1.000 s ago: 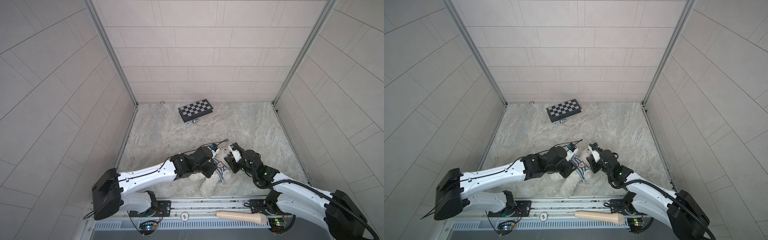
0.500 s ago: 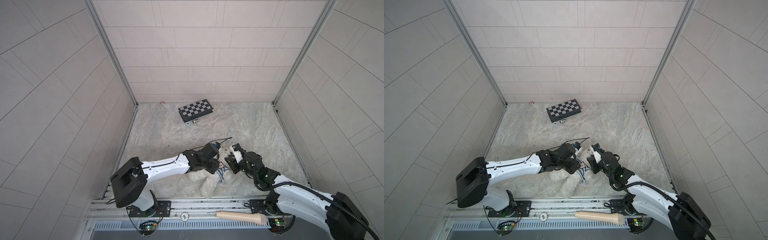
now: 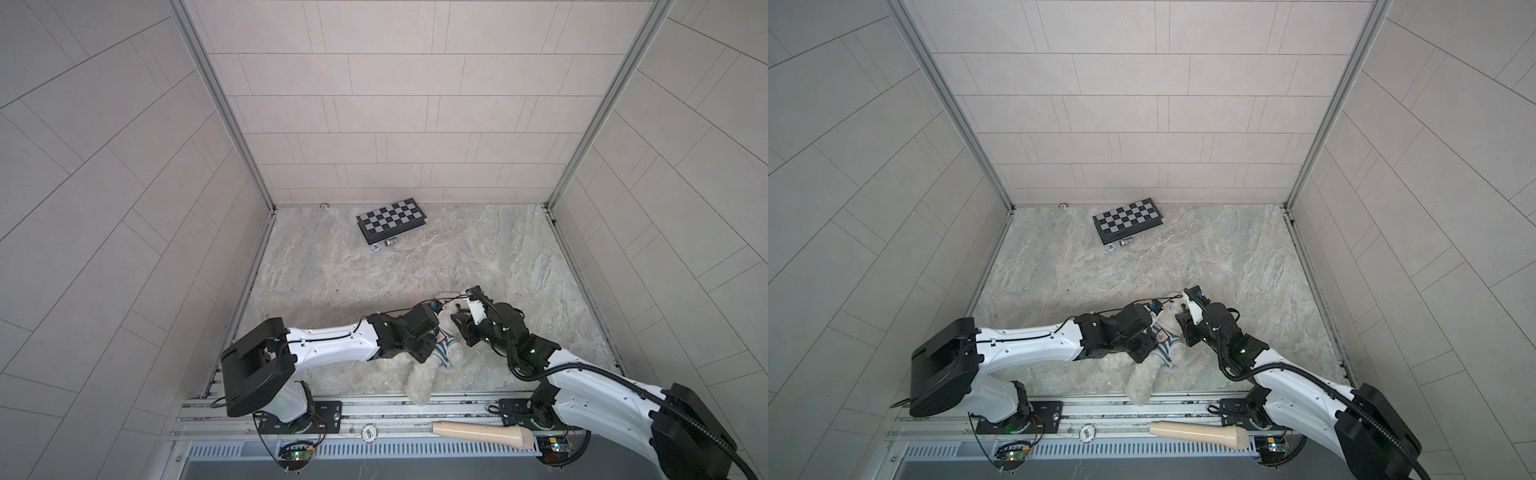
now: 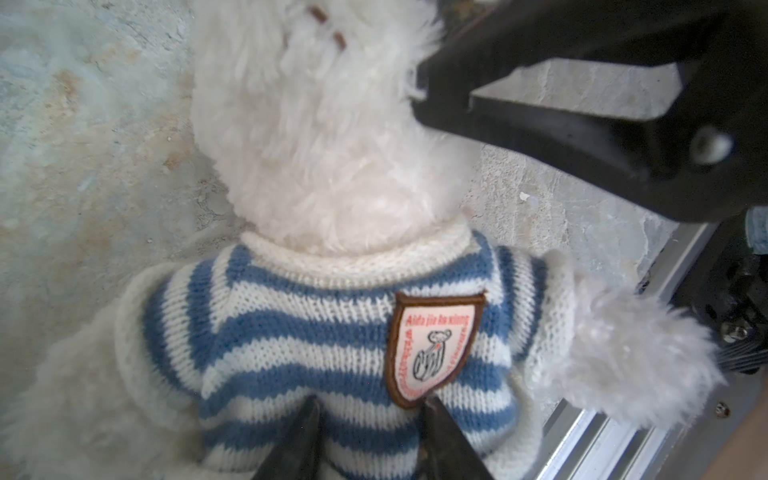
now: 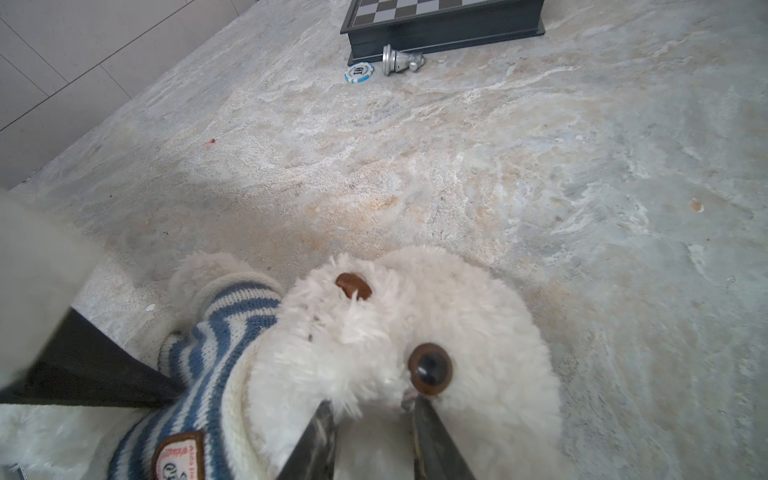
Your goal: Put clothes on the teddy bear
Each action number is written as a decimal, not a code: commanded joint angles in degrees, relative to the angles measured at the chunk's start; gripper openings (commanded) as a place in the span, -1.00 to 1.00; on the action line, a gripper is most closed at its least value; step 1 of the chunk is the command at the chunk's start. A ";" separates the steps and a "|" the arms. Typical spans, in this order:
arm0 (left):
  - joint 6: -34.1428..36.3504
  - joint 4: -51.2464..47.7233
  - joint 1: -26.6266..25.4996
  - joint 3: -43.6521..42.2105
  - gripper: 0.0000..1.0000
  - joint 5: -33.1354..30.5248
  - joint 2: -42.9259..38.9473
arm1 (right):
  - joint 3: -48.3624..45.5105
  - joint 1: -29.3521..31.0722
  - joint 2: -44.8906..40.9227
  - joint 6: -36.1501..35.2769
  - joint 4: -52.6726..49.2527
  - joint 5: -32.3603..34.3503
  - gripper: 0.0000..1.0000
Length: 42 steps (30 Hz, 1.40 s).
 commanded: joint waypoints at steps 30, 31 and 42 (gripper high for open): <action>-3.89 -0.63 -3.57 -10.77 -0.11 0.91 -8.11 | 1.28 -1.79 1.15 1.09 -1.64 1.47 -0.33; -3.78 -0.68 -3.61 -10.38 -0.11 1.02 -8.77 | 1.20 -1.79 0.88 1.04 -1.64 1.33 -0.33; -2.79 -5.30 -2.31 -2.87 -0.02 1.61 -12.94 | 0.74 -1.79 -1.76 -0.28 -0.36 -3.08 -0.28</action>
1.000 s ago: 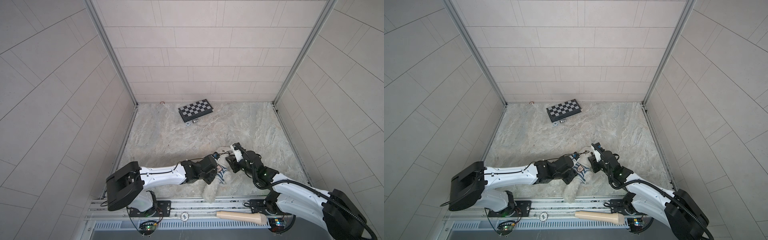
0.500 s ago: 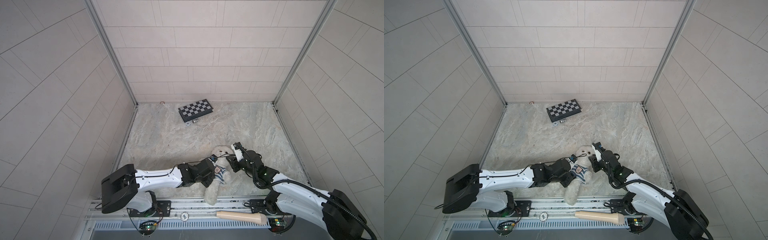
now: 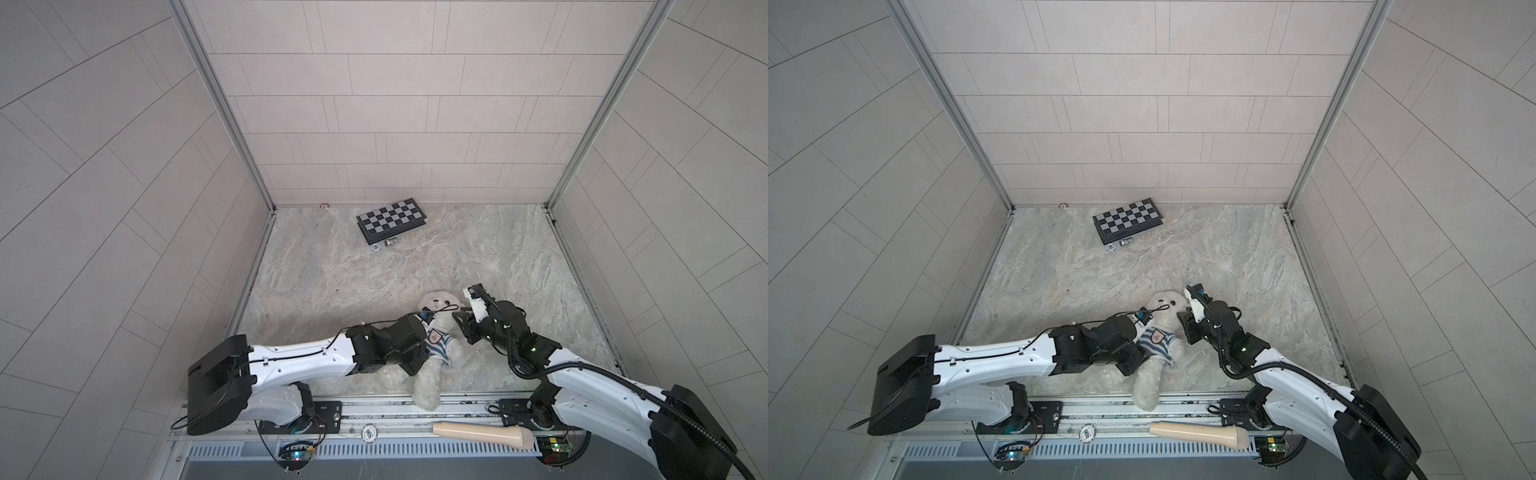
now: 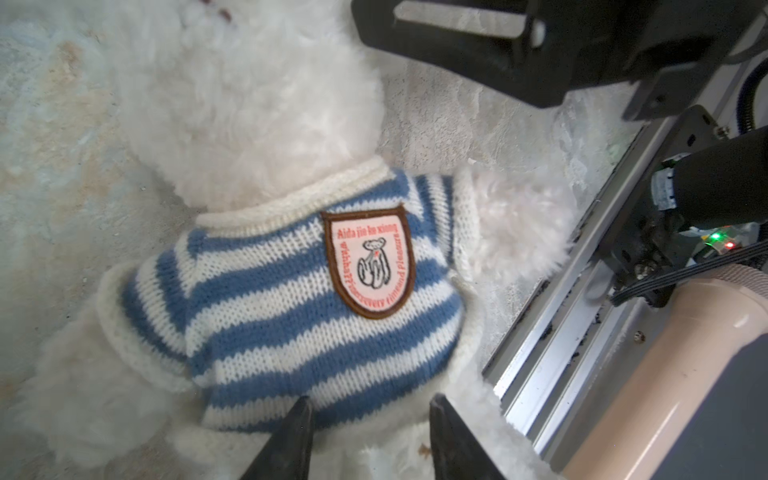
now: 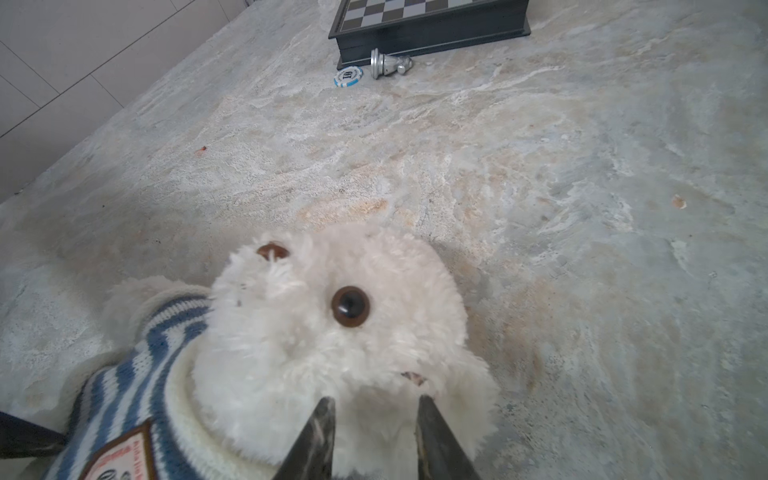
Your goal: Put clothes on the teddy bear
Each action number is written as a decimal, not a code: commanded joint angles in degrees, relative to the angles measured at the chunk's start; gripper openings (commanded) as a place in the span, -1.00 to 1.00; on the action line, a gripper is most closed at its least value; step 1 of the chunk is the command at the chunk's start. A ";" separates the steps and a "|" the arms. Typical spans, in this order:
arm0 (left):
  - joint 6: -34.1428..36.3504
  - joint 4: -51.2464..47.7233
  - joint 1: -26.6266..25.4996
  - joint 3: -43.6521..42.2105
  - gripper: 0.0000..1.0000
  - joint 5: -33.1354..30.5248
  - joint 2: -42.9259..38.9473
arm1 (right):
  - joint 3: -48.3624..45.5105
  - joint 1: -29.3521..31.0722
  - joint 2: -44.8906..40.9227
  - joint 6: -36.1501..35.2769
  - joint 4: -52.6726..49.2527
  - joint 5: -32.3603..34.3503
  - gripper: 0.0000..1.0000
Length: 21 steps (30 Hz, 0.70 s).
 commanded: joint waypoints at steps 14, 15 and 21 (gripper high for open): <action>-0.43 2.43 9.43 2.54 0.03 9.80 -0.46 | 1.86 0.86 -1.72 -1.17 0.15 -7.64 -0.09; -0.02 1.85 9.03 2.73 0.04 9.56 -0.12 | 1.64 0.88 -1.66 -0.74 0.34 -6.64 -0.08; -0.38 -0.80 7.27 2.97 0.07 5.93 1.61 | 0.90 0.29 -0.81 1.76 1.40 -3.72 -0.03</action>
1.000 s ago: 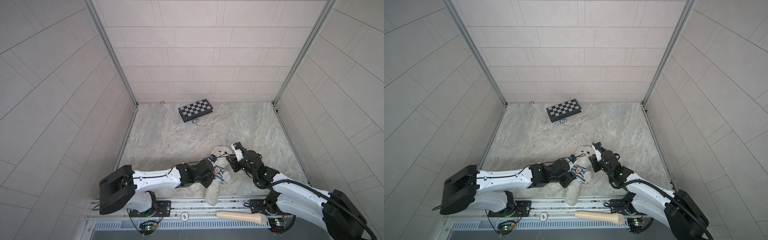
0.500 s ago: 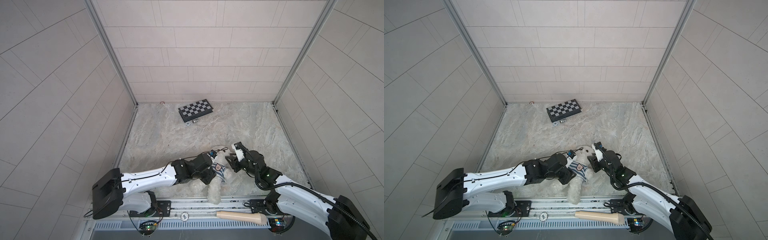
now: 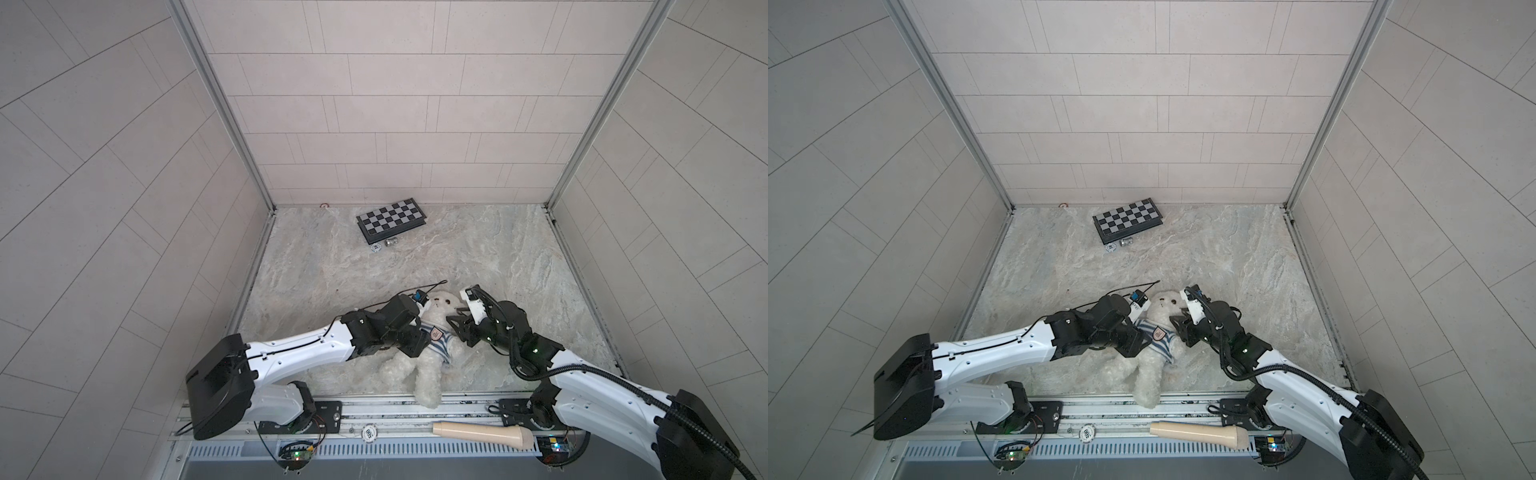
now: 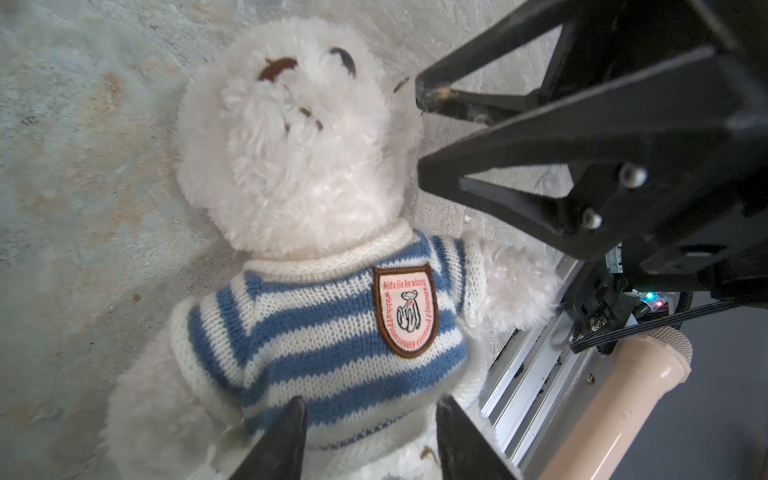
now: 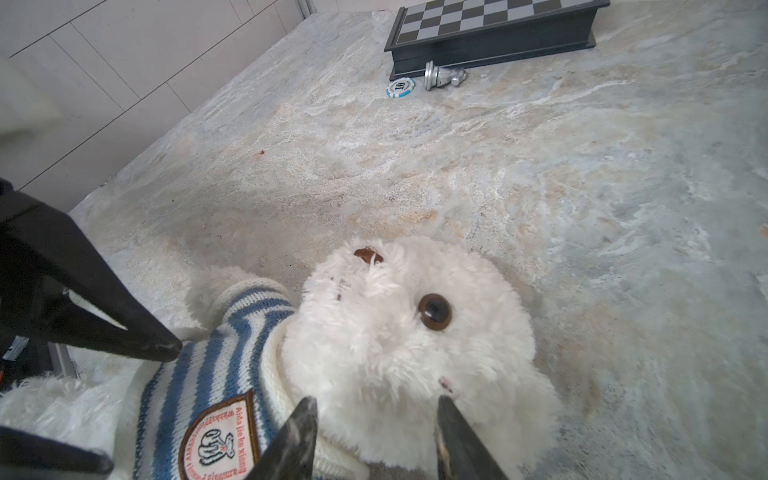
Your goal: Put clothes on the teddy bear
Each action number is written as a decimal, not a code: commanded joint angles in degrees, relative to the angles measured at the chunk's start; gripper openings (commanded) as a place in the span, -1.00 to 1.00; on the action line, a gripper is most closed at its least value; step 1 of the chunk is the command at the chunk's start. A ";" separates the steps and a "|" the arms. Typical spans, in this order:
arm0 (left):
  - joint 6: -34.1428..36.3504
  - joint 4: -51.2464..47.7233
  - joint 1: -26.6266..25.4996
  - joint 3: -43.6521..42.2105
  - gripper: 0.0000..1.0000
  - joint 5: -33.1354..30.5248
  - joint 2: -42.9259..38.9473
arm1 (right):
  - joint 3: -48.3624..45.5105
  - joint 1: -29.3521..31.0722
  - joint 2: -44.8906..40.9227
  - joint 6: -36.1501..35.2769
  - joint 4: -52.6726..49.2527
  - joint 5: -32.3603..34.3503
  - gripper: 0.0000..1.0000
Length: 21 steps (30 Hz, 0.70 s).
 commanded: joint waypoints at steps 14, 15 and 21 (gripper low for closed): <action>1.84 -3.55 -2.79 1.38 0.05 -7.66 1.33 | 1.33 -2.26 1.63 4.23 -1.81 1.84 -0.02; 2.61 -4.51 -4.22 2.32 0.06 -9.87 0.51 | 0.72 -2.84 1.11 4.83 -1.92 2.28 -0.02; 4.15 -7.84 -10.40 7.14 0.06 -16.87 1.12 | -3.38 -10.30 -2.72 9.93 0.38 -0.20 -0.01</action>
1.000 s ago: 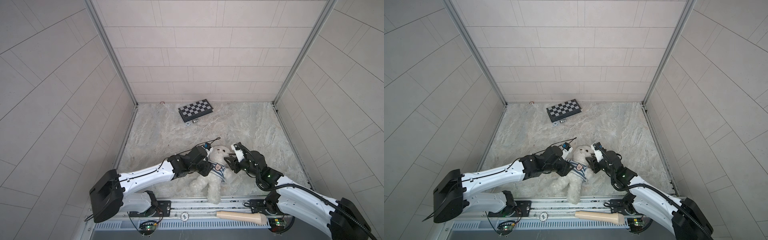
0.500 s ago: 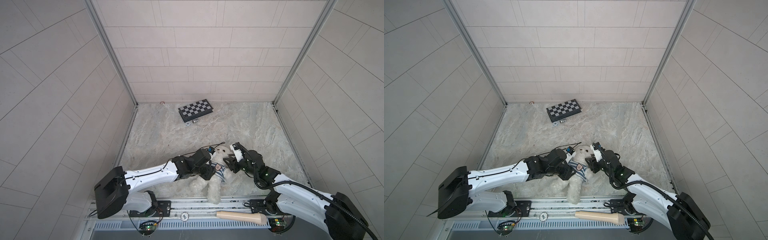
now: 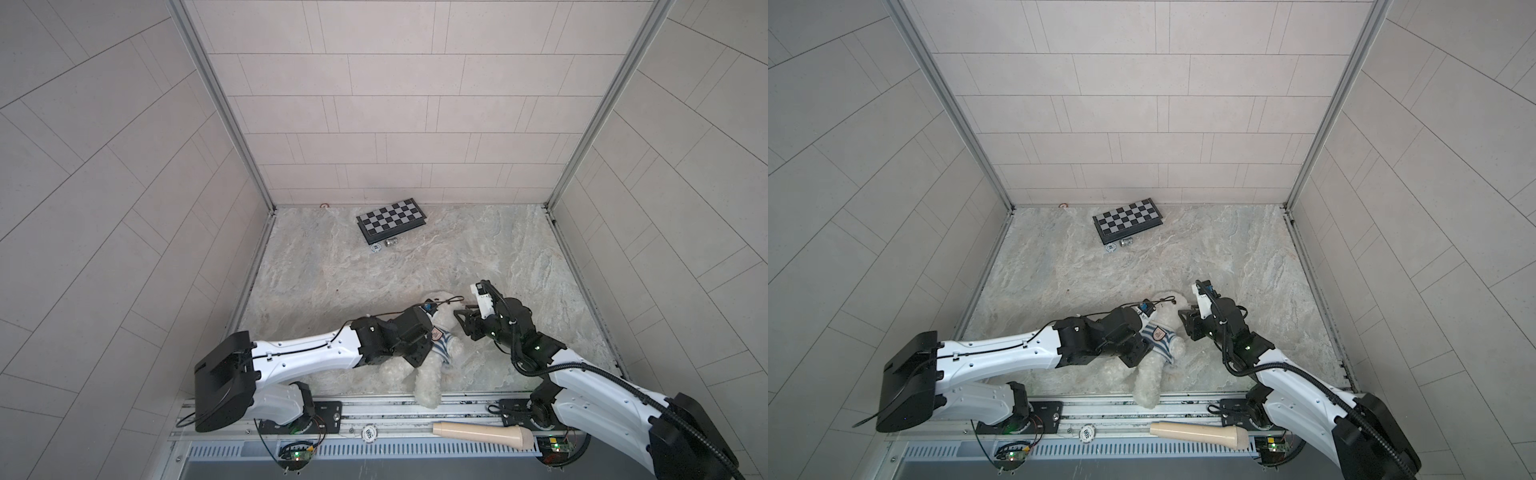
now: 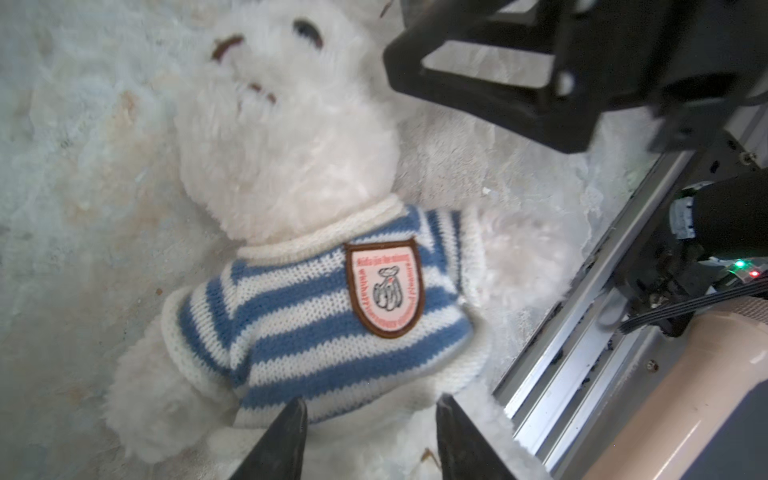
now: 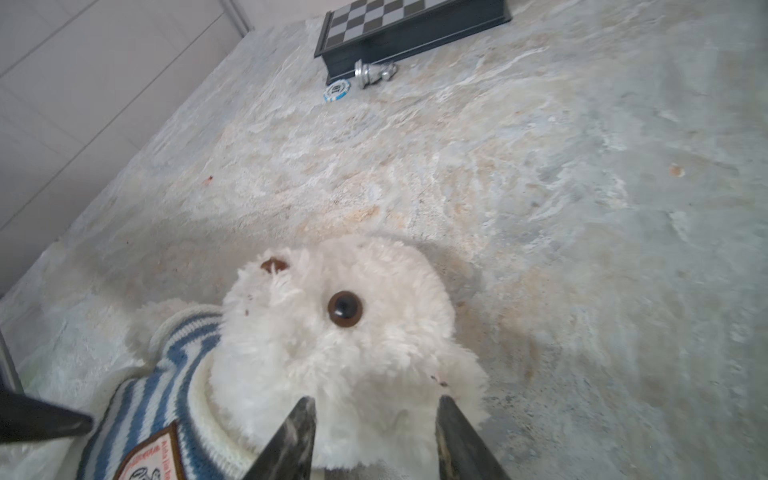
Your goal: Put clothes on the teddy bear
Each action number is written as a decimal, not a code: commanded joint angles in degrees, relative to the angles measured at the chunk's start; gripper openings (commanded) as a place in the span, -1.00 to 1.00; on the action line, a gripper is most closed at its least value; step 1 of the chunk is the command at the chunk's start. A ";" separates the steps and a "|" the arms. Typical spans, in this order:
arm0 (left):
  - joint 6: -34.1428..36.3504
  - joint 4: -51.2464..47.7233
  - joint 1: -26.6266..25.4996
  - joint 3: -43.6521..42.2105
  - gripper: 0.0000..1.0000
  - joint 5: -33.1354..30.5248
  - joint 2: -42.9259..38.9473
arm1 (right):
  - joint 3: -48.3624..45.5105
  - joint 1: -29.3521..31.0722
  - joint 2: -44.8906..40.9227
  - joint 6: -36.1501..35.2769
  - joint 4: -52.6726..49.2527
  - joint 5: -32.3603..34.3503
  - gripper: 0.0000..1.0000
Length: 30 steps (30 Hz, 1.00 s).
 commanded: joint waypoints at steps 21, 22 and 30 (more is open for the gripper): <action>10.64 -2.35 -11.20 18.06 0.13 -11.07 21.40 | -8.75 -17.01 -12.35 12.37 3.39 -1.20 0.04; 10.55 -2.57 -11.24 18.40 0.13 -11.54 21.96 | -9.02 -17.34 -12.63 12.63 3.42 -0.86 0.04; 7.95 -3.86 -11.15 21.20 -0.02 -18.15 26.55 | -9.89 -18.37 -13.88 13.28 3.28 -0.98 0.05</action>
